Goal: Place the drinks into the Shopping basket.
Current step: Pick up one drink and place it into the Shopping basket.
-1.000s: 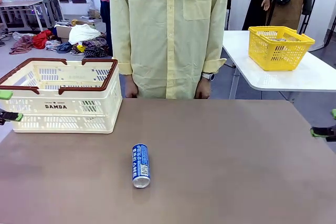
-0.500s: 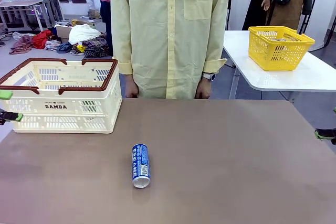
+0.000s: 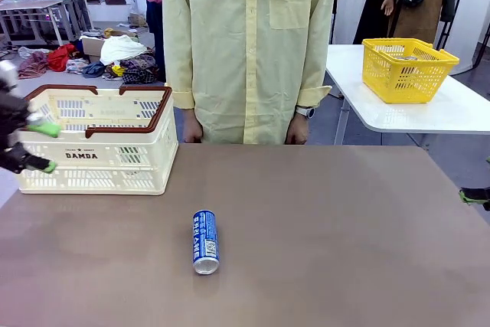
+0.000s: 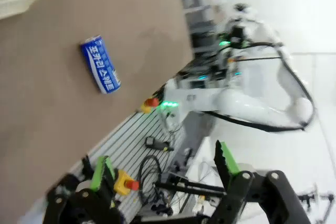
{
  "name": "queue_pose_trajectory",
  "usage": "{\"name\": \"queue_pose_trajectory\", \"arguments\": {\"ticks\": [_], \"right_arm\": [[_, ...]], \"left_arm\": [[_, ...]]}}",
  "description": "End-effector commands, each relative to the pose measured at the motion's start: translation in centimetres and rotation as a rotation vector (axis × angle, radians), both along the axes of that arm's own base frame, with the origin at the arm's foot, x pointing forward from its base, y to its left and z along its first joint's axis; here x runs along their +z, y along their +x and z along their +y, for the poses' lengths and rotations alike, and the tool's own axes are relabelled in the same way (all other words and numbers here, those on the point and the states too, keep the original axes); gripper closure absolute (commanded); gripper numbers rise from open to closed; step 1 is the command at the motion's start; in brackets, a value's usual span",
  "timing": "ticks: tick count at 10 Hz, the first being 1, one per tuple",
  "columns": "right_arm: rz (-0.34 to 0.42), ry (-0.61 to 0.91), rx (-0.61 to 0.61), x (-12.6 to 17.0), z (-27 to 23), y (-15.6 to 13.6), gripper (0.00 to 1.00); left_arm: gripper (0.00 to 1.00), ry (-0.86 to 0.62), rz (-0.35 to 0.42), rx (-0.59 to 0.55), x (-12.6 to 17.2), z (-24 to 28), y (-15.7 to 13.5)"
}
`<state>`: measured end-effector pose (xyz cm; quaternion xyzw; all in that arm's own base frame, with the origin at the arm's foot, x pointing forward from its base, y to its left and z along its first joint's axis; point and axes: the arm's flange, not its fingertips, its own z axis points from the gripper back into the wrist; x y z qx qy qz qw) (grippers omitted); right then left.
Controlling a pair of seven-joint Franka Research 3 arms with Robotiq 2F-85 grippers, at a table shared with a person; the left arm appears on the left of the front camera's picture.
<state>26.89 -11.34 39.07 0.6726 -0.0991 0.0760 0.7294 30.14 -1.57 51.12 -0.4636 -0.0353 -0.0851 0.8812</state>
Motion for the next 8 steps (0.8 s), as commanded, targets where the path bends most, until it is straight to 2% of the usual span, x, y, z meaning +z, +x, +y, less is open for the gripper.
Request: {"name": "queue_pose_trajectory", "arguments": {"ticks": [1,3,4,6,7,8], "right_arm": [[0.01,0.002,0.004,0.5,-0.1,-0.1,0.0],[0.01,0.002,0.004,0.5,-0.1,-0.1,0.0],[0.01,0.002,0.004,0.5,-0.1,-0.1,0.0],[0.01,0.002,0.004,0.5,-0.1,-0.1,0.0],[0.01,0.002,0.004,0.5,-0.1,-0.1,0.0],[0.01,0.002,0.004,0.5,-0.1,-0.1,0.0]], "left_arm": [[0.0,0.298,0.141,-0.05,3.5,-10.0,1.4],[0.0,0.609,0.224,-0.003,2.2,-17.8,1.9],[0.0,0.727,0.226,0.027,1.5,-20.6,2.1],[0.0,0.908,0.189,0.102,-0.6,-25.9,2.1],[0.0,0.963,0.167,0.11,-1.8,-27.5,2.1],[0.0,0.953,0.148,0.142,-1.4,-27.2,2.8]]}}
